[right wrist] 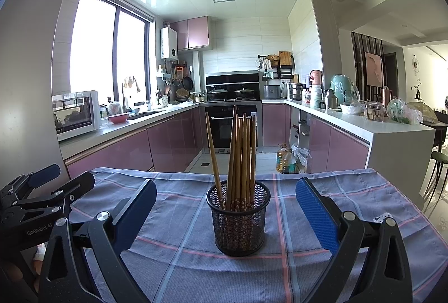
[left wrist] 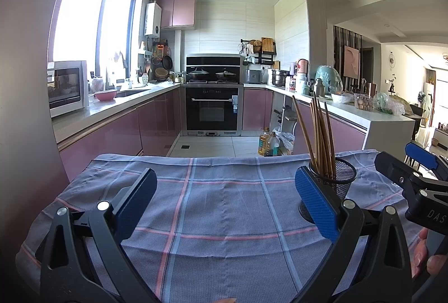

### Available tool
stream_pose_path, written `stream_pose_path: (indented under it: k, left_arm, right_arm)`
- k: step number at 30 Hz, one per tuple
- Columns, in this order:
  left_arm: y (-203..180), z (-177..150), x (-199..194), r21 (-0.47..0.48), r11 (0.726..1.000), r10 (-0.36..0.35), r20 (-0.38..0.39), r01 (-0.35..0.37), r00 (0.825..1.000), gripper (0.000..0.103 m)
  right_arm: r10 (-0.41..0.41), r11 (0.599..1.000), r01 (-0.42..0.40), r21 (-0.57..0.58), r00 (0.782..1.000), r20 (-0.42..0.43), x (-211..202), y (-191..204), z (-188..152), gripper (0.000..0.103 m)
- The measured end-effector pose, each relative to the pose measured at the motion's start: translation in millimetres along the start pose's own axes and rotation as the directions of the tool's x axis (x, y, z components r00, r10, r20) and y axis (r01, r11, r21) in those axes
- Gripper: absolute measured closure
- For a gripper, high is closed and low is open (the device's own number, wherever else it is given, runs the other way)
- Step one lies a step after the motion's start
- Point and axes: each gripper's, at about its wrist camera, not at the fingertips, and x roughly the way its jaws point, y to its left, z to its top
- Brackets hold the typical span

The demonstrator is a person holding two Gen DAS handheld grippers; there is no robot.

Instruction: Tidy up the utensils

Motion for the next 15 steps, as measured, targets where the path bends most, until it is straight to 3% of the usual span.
stream_pose_path:
  k: [15]
  left_arm:
    - [-0.3,0.4,0.1,0.001,1.0,0.001,-0.001,-0.001,1.0,0.006]
  right_arm:
    - [0.001,1.0,-0.001,-0.003,1.0,0.0,1.0,2.5,1.7,0.007]
